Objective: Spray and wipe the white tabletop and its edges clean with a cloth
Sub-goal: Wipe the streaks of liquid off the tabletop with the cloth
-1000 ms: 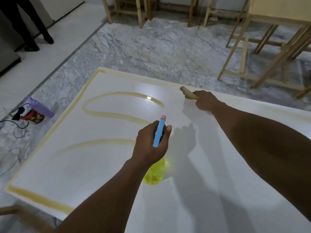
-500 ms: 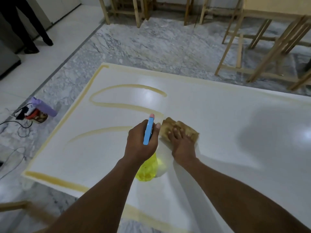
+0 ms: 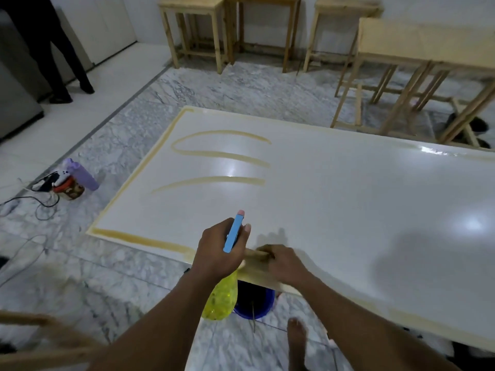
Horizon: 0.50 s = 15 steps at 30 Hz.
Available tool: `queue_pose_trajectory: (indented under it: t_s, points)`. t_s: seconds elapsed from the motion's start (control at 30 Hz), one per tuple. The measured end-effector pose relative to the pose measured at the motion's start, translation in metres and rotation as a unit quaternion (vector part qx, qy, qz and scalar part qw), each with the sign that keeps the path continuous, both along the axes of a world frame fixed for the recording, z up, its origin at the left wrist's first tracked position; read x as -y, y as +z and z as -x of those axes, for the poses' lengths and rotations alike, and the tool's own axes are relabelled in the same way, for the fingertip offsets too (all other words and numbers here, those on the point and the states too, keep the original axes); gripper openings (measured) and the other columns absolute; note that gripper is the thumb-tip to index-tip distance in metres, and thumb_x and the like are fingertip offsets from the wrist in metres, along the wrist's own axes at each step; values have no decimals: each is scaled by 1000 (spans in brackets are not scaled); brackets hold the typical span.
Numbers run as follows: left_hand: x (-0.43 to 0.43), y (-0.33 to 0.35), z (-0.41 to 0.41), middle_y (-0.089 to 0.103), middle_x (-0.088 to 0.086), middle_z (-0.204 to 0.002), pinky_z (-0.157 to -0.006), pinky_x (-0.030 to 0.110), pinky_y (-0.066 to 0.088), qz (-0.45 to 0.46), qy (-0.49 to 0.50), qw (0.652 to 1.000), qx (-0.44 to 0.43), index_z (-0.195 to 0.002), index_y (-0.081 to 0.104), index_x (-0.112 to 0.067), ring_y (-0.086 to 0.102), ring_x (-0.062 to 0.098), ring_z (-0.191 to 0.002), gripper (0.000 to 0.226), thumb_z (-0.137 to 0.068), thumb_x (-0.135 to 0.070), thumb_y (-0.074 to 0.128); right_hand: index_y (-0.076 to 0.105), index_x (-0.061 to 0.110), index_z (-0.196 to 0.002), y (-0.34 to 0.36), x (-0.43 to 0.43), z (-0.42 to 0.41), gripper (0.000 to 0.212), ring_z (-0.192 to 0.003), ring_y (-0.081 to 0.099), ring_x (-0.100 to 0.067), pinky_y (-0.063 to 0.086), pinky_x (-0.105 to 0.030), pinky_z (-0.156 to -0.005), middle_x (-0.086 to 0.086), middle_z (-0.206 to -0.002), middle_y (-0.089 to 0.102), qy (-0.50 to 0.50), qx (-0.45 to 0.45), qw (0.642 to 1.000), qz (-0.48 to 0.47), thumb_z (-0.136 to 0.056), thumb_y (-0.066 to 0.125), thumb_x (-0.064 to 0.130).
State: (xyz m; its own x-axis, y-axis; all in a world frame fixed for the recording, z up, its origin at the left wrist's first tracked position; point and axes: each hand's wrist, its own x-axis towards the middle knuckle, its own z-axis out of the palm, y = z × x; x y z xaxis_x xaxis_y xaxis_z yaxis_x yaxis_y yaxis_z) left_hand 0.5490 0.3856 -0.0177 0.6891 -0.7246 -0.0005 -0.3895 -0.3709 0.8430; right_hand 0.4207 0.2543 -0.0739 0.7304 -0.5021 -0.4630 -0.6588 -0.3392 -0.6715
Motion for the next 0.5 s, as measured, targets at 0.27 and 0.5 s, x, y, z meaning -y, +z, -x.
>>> queue_pose_trajectory:
  t_s: [0.27,0.5]
  points:
    - [38,31,47,60,1,-63,-67,57,61,-77,-187,979,-1,-69,53,-28,69,34,-63,37,-99,-48,64,58,18,-134,61,90,90,49,-110,64,-40,56,-45,-84,-21,-129,65,-330,174,831,-413,-90,43,2]
    - [81,34,101,57,-1,-65,-60,39,46,-147,-296,942,54,-64,47,-31,60,29,-63,41,-99,-41,65,55,8,-134,73,127,144,39,-110,66,-39,54,-48,-92,-22,-128,65,-333,180,825,-419,-97,42,8]
